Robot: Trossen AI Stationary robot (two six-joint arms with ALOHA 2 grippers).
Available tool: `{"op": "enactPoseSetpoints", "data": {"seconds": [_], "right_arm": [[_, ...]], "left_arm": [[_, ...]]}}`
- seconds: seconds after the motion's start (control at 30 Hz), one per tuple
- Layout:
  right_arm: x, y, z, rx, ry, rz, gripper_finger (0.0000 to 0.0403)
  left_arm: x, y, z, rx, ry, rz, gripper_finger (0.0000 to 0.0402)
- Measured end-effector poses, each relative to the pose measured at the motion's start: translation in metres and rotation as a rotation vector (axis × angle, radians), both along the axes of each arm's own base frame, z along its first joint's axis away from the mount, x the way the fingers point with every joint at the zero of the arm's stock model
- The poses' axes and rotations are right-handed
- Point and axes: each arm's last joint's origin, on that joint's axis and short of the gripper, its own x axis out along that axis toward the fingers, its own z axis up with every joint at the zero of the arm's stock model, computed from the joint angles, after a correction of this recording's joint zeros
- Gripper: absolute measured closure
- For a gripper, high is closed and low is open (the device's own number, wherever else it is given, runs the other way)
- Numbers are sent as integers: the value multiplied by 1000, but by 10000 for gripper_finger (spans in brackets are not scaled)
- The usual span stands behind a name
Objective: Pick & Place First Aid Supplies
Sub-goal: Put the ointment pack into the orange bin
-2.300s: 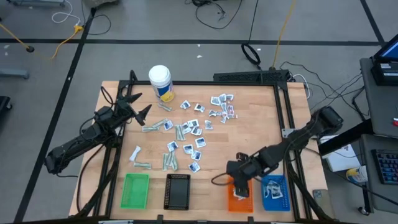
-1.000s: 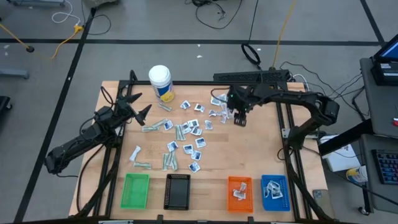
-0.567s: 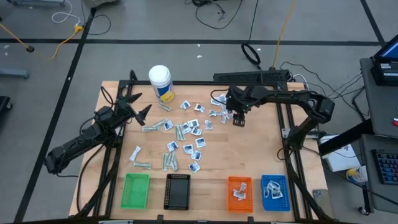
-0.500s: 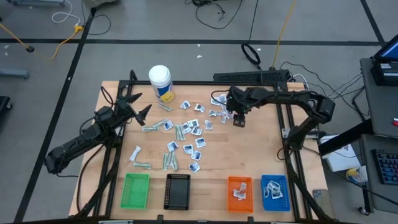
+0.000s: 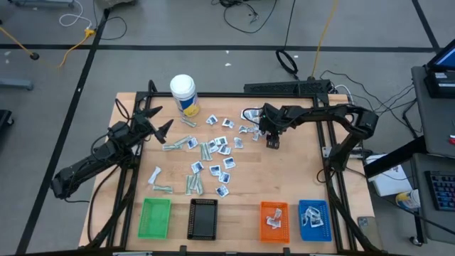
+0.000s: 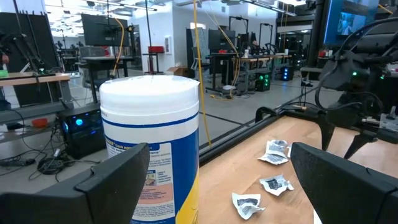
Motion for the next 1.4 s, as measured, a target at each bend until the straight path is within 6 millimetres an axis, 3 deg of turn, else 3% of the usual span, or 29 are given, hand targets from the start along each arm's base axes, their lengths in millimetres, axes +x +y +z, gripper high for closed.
{"op": "enactPoseSetpoints", "data": {"seconds": [0.17, 0.47, 0.7, 1.13, 1.4], "right_arm": [[0, -1, -1, 2, 2, 8, 232], [-1, -1, -1, 1, 10, 13, 391], [-6, 4, 9, 17, 29, -79, 399], [-6, 35, 76, 68, -48, -364, 400], [-22, 65, 101, 76, -2, -601, 402]], "left_arm": [[0, 0, 0, 0, 0, 0, 5], [0, 0, 0, 0, 0, 0, 5], [0, 0, 0, 0, 0, 0, 5], [0, 0, 0, 0, 0, 0, 5], [0, 0, 0, 0, 0, 0, 5]]}}
